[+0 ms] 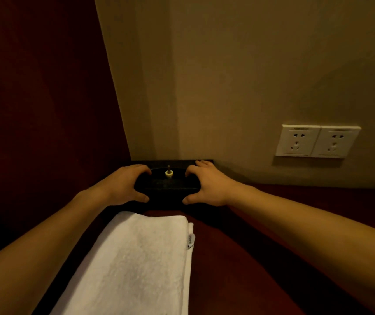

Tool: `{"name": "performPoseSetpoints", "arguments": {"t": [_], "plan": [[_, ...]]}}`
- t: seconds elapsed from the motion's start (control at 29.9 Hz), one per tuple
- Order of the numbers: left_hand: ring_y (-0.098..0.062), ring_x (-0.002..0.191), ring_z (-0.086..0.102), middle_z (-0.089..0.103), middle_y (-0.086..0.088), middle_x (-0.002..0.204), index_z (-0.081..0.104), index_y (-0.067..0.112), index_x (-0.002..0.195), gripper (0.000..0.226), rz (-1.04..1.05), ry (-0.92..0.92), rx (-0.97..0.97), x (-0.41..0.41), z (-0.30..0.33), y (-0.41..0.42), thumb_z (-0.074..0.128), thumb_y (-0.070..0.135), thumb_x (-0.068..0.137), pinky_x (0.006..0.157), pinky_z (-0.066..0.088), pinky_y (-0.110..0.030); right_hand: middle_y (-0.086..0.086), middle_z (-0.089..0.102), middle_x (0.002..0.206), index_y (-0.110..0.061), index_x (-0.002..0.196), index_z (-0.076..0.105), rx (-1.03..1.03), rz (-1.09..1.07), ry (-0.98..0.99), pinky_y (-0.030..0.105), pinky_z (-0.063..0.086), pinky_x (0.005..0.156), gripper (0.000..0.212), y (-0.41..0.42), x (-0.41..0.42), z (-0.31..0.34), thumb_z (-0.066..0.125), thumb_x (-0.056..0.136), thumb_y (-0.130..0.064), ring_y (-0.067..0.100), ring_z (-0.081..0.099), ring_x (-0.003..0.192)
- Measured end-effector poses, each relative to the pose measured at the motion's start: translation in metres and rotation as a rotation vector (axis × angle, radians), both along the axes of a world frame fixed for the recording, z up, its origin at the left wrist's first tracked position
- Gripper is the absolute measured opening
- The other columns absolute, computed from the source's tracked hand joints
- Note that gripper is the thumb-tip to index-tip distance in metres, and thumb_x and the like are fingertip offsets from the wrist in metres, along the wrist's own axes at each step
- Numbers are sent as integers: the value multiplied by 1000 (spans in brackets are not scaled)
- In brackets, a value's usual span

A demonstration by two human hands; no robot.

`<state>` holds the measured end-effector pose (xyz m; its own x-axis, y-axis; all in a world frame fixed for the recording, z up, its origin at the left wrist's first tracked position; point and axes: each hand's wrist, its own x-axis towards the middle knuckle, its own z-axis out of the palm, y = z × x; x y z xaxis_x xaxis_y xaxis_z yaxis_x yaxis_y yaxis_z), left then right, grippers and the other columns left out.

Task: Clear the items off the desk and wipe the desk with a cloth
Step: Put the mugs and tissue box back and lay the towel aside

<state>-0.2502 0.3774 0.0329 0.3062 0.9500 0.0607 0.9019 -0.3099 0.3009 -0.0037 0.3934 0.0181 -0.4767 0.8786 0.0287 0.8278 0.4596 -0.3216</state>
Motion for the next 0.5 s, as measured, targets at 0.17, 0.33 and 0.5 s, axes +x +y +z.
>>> {"name": "performPoseSetpoints", "arguments": {"t": [0.17,0.33,0.5], "plan": [[-12,118,46,46,4,134,40,24,138,85,-13,-59,47,26,22,-21,84,39,67,98,39,-24,13,28,152,-26,147,27,50,-23,35,57,27,111,105,-20,21,18,76,61,-61,34,15,144],[-19,140,27,20,1,156,14,31,151,100,-109,12,70,83,39,-48,73,54,72,112,31,-36,6,22,158,-23,153,19,80,-67,116,41,22,117,106,-68,76,44,78,69,-53,26,14,146],[-14,144,16,12,4,159,3,35,151,104,-304,43,129,163,45,-73,69,58,74,115,26,-36,4,19,159,-25,153,16,113,-164,104,33,19,116,111,-123,150,55,79,68,-55,20,13,146]]}}
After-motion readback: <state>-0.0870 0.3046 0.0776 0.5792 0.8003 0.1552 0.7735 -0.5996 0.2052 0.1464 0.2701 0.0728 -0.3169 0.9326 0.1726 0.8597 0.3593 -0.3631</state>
